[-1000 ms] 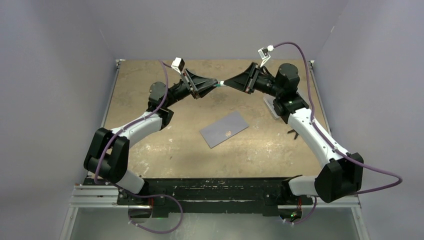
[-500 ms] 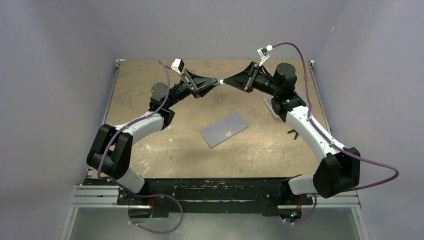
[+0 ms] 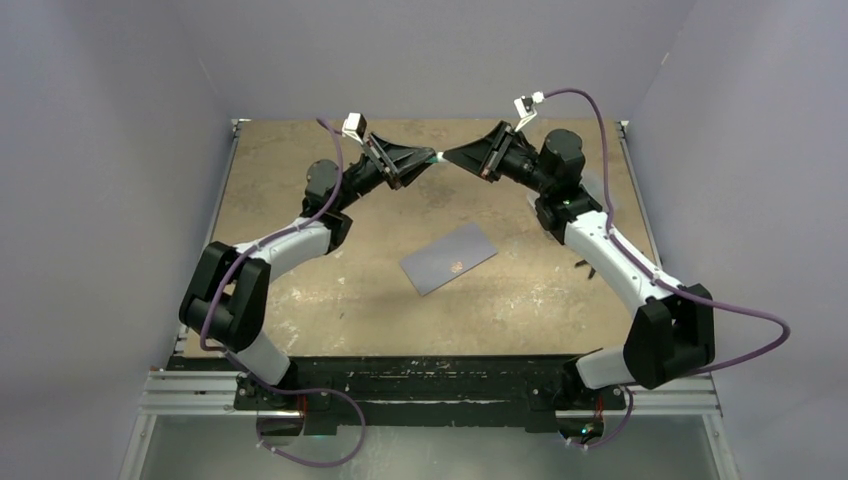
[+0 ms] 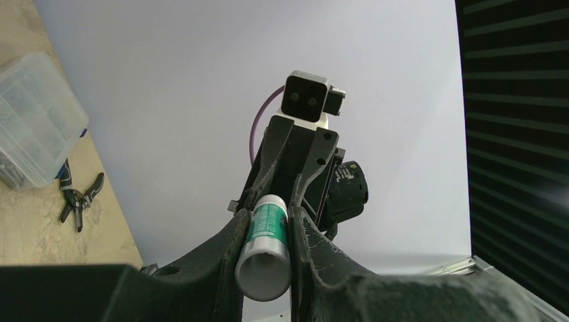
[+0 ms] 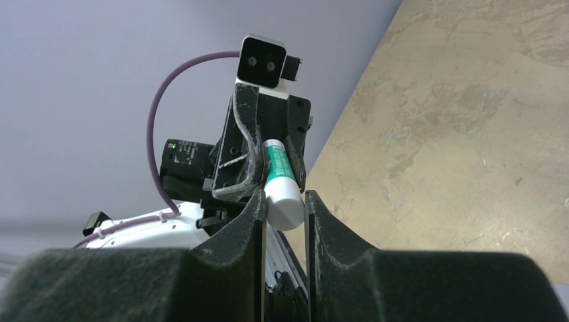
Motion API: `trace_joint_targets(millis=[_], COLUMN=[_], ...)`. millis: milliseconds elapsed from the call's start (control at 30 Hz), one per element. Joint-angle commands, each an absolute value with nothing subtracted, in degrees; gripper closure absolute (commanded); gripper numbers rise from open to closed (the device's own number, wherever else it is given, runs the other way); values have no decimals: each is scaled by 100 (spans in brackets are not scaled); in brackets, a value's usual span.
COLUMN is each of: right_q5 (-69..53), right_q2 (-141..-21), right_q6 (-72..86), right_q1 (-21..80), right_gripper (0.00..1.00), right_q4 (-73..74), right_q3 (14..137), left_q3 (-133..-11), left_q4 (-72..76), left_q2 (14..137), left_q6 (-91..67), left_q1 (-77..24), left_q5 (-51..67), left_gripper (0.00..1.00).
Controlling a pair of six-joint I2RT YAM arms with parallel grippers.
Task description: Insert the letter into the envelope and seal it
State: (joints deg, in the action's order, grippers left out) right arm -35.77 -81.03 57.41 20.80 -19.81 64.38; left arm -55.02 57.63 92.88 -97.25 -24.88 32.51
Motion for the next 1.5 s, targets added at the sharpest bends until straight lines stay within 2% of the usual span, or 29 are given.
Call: trace_joint_targets(millis=[0, 300, 433, 467, 533, 567, 633, 700, 900, 1067, 1267, 1467], right_q5=[-4201, -3933, -3443, -3352, -3185, -3009, -2816, -2669, -1935, -592, -18, 187], right_q2=[-8449, -8284, -7889, -7790, -7648, -7581, -7429, -7260, -6943, -6826, -6393, -5994], right_q6=[5919, 5866, 5470, 5362, 5100, 4951, 4754, 4602, 4133, 4025, 4176, 4122], right_q1=[2966, 2840, 2291, 2169, 2042, 2031, 2017, 2013, 1995, 1995, 1995, 1995], right_gripper=[100, 100, 100, 90, 58, 46, 30, 21, 19, 23, 26, 26], right_q4=[-1943, -1554, -809, -654, -227, -49, 253, 424, 1135, 2086, 2313, 2671], right_q3=[6387, 6334, 6429, 6470, 6597, 6665, 6690, 6653, 6695, 6829, 6652, 6625], left_q3=[-5966, -5792, -5589, -5582, -5589, -5609, -5668, -5769, -6128, -6477, -7111, -8439], left_q4=[6012, 5976, 5090, 4779, 4193, 4000, 3676, 3294, 2119, 1326, 1296, 970], left_q2=[9377, 9248, 8833, 8739, 8594, 8544, 8517, 8512, 8656, 9050, 10505, 12136], left_q6=[-9582, -9479, -8787, -8557, -8169, -8014, -7718, -7393, -6281, -5837, -6280, -6588], left_q1=[-3299, -3162, -2851, -2759, -2661, -2624, -2566, -2550, -2571, -2955, -3684, -4438], left_q5=[4232, 4091, 3940, 3910, 3895, 3908, 3934, 3926, 3644, 2744, 1262, 74], left_gripper=[100, 100, 100, 100, 100, 100, 100, 100, 100, 100, 100, 100])
